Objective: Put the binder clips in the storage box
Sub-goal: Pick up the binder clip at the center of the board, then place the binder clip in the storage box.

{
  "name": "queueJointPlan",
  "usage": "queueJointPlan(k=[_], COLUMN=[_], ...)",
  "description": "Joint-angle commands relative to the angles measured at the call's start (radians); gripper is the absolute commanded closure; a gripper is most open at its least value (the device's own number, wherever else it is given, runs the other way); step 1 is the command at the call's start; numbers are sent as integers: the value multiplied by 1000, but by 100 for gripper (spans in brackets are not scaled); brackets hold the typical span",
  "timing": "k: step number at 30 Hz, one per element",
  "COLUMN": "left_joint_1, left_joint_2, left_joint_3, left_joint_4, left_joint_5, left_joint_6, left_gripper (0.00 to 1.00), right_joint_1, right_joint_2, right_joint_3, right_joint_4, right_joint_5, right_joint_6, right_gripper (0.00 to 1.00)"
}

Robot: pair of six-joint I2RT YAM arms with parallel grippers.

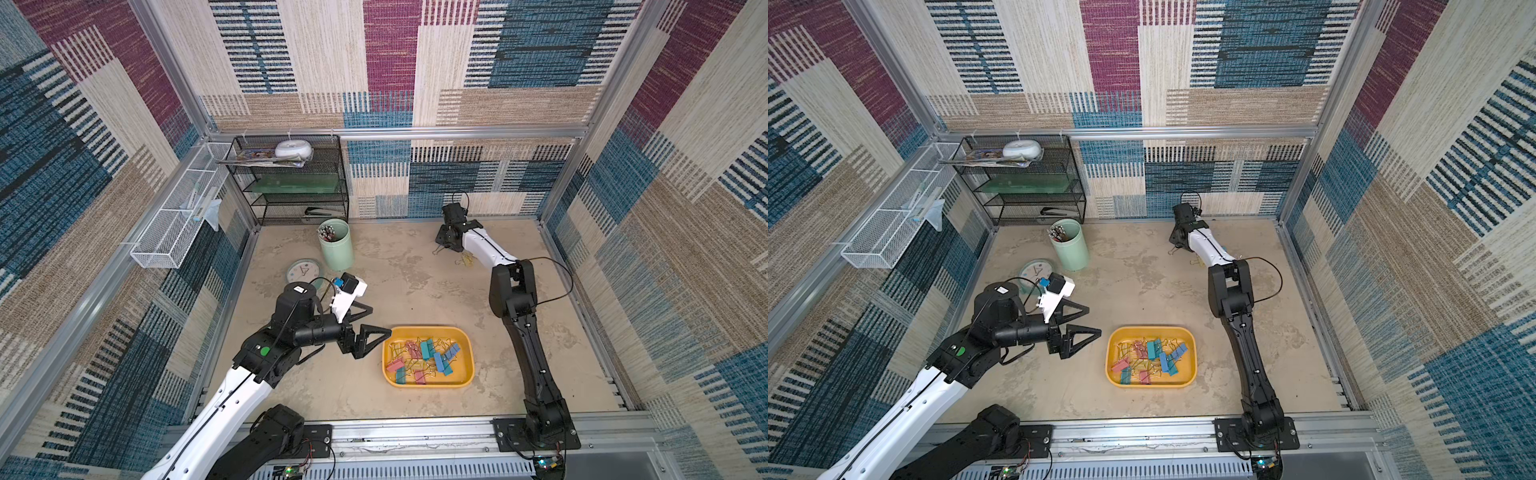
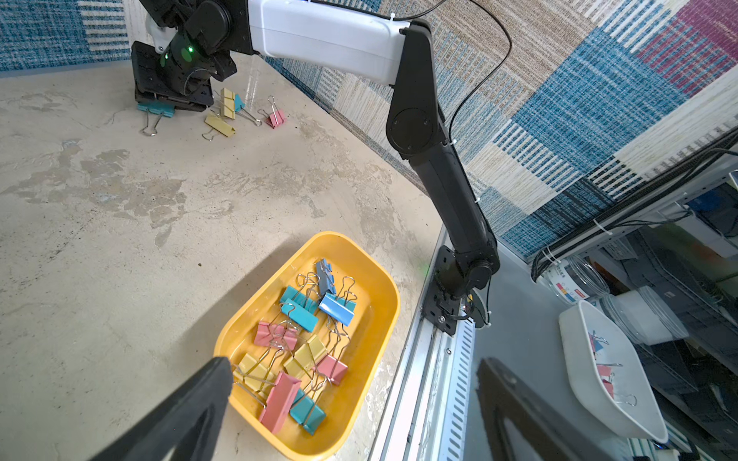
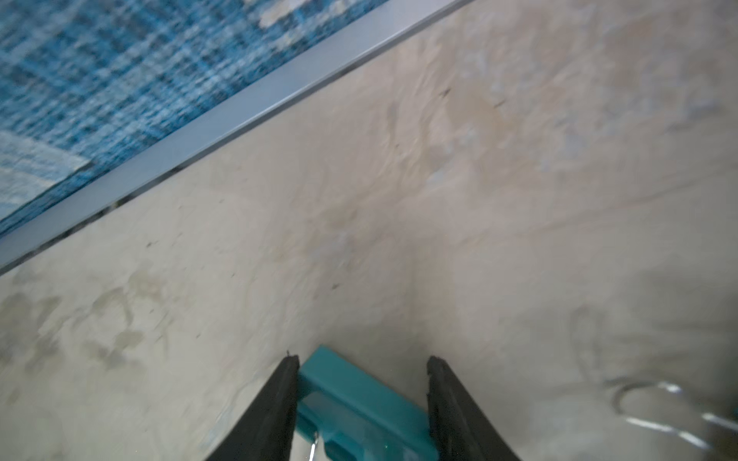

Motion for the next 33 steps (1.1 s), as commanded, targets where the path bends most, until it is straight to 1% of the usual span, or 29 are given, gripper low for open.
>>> queueJointPlan(k=[1,3,6,9,11,16,20,24,29,33], left_joint_1=[1,1,1,2,3,2,2,3,3,3], left_joint_2=[3,3,2,1,2,-1,-10,-18,-15,-20], left_joint_3=[5,5,4,3,5,4,4,1,0,-1], left_joint_4=[20,19,21,20,21,25,25,25,26,25], left_joint_5=[12,11,8,10,15,24,21,12,9,-5], left_joint_6=[-1,-1,-1,-2,-2,-9,-4,-2,-1,-1], left_gripper=[0,0,1,0,1,0,0,1,1,0], right_joint_1=[9,13,24,34,41,57,70,100,182,295], right_joint_2=[-66,-105,-171,-271,-365,-679,-927,-1157,-1359,-1423], right_joint_3=[-27,-44,-61,-129,-227,-578,-848,-1097,-1280,-1333], right_joint_4=[42,57,53,48,72,187,248,284,267,246], right_joint_5=[-61,-73,-92,-111,-126,-227,-272,-344,-375,-394], right_joint_6=[5,6,-29,-78,-118,-222,-257,-296,-358,-399], right_gripper=[54,54,56,57,57,58,59,60,62,64])
